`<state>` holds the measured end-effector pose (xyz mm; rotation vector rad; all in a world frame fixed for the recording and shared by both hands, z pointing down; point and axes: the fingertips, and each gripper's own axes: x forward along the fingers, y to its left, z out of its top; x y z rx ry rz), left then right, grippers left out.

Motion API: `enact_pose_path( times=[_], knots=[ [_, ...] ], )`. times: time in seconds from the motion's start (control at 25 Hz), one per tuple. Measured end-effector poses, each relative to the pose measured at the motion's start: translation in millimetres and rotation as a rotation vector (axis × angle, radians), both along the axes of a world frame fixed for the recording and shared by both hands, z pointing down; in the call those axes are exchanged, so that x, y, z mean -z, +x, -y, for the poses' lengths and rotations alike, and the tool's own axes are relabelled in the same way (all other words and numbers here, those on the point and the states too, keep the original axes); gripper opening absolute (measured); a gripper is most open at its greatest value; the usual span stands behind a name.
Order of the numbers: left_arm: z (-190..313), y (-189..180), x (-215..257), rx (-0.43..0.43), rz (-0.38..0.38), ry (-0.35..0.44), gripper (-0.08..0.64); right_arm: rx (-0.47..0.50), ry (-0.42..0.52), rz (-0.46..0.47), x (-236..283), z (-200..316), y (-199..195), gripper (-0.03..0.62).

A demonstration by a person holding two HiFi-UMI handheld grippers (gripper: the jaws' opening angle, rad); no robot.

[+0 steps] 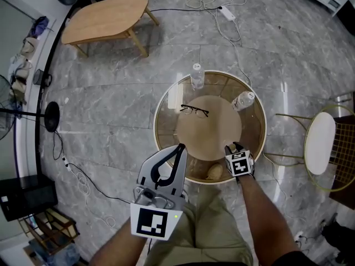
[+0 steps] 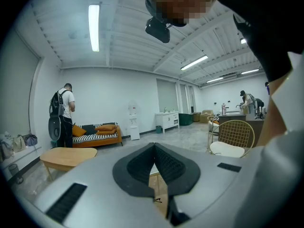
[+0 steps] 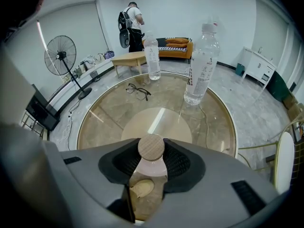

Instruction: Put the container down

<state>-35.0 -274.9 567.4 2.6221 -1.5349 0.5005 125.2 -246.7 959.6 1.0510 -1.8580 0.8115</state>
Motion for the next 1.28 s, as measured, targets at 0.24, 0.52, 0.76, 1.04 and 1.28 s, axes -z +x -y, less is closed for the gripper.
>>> enact_pose_path(
  times=[0.24, 0.52, 0.76, 1.04, 1.28],
  knots=[
    [-1.7, 1.9, 9.9, -0.004, 0.002, 0.008, 0.011, -0.001, -0.028, 0.02, 3.9, -5.7, -4.7, 0.167],
    [0.2, 2.9, 41.7, -0.002, 0.002, 0.055, 0.011, 0.021, 0.056, 0.033, 52.3, -5.6, 1.9, 0.181],
    [-9.6, -6.1, 80.6, 0.029, -0.013, 0.12, 0.011, -0.061, 0.232, 0.122, 137.0, -13.5, 6.7, 0.141],
    [-27.4, -20.0, 116.5, 0.04, -0.135, 0.137, 0.011, -0.066, 0.436, 0.184, 246.7, -26.0, -4.6, 0.06],
    [-41.6, -25.9, 147.7, 0.029, -0.128, 0.167, 0.011, -0.076, 0.569, 0.218, 336.4, -32.4, -12.1, 0.017]
  ],
)
